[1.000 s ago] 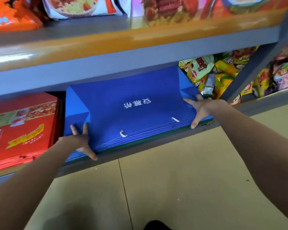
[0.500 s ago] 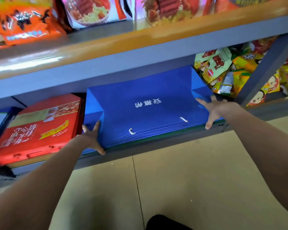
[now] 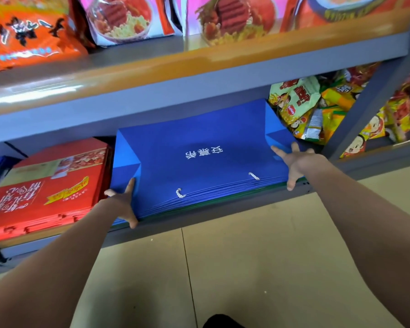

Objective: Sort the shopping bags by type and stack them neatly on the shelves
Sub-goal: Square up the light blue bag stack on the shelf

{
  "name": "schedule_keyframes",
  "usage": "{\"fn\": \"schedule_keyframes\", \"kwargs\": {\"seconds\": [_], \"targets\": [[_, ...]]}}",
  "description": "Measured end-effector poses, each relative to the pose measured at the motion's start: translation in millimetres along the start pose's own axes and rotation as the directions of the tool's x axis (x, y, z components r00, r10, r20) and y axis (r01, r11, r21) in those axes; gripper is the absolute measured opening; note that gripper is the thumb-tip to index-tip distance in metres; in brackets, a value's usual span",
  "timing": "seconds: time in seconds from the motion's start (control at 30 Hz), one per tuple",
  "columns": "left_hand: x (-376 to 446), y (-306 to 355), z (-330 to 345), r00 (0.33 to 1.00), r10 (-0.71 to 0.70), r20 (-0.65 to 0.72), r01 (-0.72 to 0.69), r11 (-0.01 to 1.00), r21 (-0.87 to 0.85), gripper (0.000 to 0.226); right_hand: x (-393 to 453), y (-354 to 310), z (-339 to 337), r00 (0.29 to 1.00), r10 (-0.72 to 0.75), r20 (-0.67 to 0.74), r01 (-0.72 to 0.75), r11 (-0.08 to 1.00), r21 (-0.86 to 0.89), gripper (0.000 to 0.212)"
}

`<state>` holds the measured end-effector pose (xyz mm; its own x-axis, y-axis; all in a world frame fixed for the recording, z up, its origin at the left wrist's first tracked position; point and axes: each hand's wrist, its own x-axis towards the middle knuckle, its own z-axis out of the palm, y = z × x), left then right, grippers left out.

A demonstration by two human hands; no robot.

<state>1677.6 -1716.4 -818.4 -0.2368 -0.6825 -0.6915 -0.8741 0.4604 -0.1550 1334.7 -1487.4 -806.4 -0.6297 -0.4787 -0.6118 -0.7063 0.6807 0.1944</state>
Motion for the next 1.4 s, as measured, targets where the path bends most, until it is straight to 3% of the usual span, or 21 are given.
{"fn": "schedule_keyframes", "kwargs": {"seconds": [0.43,0.63,0.8,0.93,1.03,1.13,1.27,1.4], "targets": [[1,-2,-1,0.999,-0.029,-0.034,0.030,0.999,0.012,0.128,-4,1,1,1.000,-0.007,-0.021,0.008,0.999,0.036,0.127],[0,2,3,0.999,-0.043,-0.029,0.043,0.999,-0.005,0.128,-6,-19,7,0.996,0.084,0.008,-0.084,0.996,0.012,0.123],[-5,7,7,0.994,-0.097,-0.056,0.102,0.991,0.089,0.122,-7,-20,9,0.994,0.109,-0.028,-0.109,0.994,-0.012,0.124],[-19,9,8,0.991,-0.097,-0.094,0.099,0.995,0.027,0.119,-14,-19,3,0.995,0.093,-0.024,-0.093,0.996,0.006,0.122],[-31,6,17,0.985,-0.063,-0.164,0.060,0.998,-0.021,0.120,-24,-17,-4,0.996,-0.005,-0.085,0.006,1.000,0.011,0.118],[-41,4,26,0.954,0.046,-0.296,-0.024,0.997,0.075,0.116,-38,-32,-8,0.956,-0.233,-0.177,0.239,0.971,0.015,0.113],[-45,1,31,0.816,0.309,-0.488,-0.255,0.951,0.175,0.098,-47,-77,-17,0.847,-0.473,-0.242,0.506,0.857,0.096,0.097],[-42,-4,29,0.812,0.378,-0.445,-0.356,0.925,0.136,0.083,-46,-104,-27,0.852,-0.482,-0.205,0.501,0.864,0.050,0.089]]}}
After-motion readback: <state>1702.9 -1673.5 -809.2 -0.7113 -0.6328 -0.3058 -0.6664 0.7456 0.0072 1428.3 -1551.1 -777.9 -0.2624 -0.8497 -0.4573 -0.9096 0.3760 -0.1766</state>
